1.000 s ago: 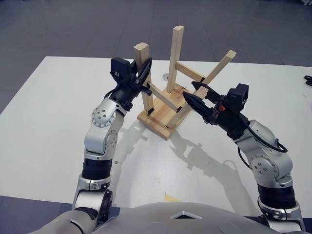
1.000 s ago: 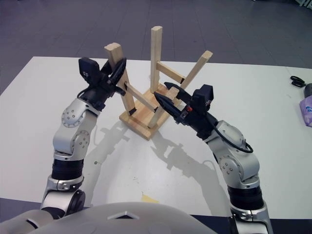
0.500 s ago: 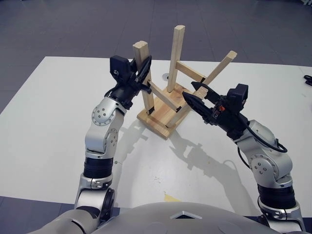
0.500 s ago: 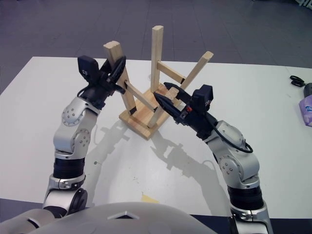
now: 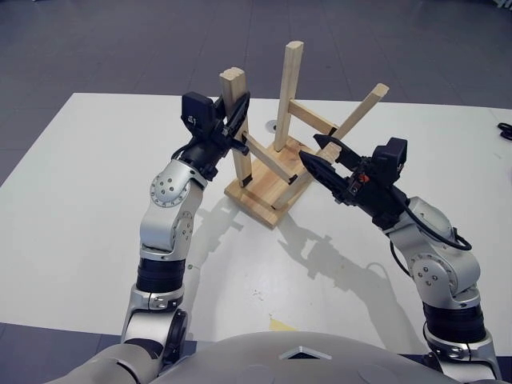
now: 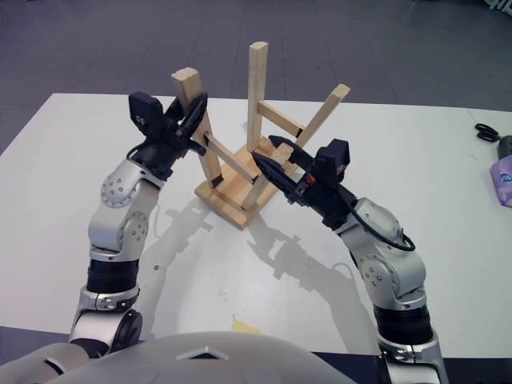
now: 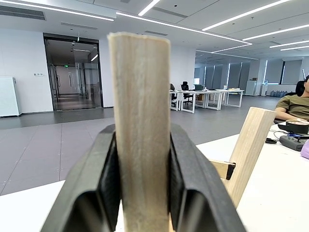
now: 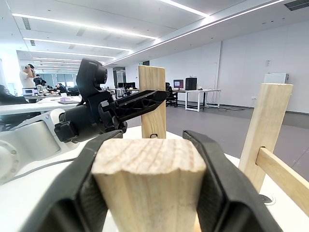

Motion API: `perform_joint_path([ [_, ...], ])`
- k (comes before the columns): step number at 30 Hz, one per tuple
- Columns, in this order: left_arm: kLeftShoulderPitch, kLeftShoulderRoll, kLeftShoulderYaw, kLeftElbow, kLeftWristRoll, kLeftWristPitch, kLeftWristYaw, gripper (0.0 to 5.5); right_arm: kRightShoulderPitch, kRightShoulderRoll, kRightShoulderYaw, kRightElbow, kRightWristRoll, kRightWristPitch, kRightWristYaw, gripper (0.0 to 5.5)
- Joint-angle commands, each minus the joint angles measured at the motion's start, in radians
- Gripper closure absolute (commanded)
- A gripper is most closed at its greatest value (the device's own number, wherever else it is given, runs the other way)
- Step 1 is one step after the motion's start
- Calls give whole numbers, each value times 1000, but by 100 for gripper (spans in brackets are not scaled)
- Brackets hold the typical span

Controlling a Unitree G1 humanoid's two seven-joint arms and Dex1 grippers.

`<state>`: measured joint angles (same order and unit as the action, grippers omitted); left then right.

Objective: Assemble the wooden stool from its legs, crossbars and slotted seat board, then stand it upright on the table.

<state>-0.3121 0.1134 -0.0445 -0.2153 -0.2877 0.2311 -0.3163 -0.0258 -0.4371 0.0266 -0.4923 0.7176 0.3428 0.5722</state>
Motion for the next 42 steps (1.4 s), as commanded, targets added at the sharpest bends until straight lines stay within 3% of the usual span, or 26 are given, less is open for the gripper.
perform_joint_path([
  [1,-11,26,-8,-22,26,-5,-10,446,58,-6,62,63,-5,120,1,341],
  [5,-39,92,23,-5,115,-58,15,446,60,-7,62,63,-3,121,0,341],
  [10,-69,95,83,2,87,-42,41,446,57,-5,67,68,-3,121,4,341],
  [17,-179,103,219,-49,-75,129,108,446,33,0,47,45,18,138,-31,341],
  [18,-205,113,236,-61,-91,160,121,446,19,1,40,44,25,145,-39,304],
  [26,-442,140,345,-109,-259,414,258,446,-226,5,-100,-57,197,250,-144,179],
  [30,-527,143,328,-165,-312,490,291,446,-404,13,-124,-103,244,288,-247,119],
  [37,-583,103,212,-246,-367,534,270,446,-563,75,81,7,4,295,-318,11],
  [42,-565,65,165,-285,-396,559,277,446,-576,65,163,125,-236,201,-305,10],
])
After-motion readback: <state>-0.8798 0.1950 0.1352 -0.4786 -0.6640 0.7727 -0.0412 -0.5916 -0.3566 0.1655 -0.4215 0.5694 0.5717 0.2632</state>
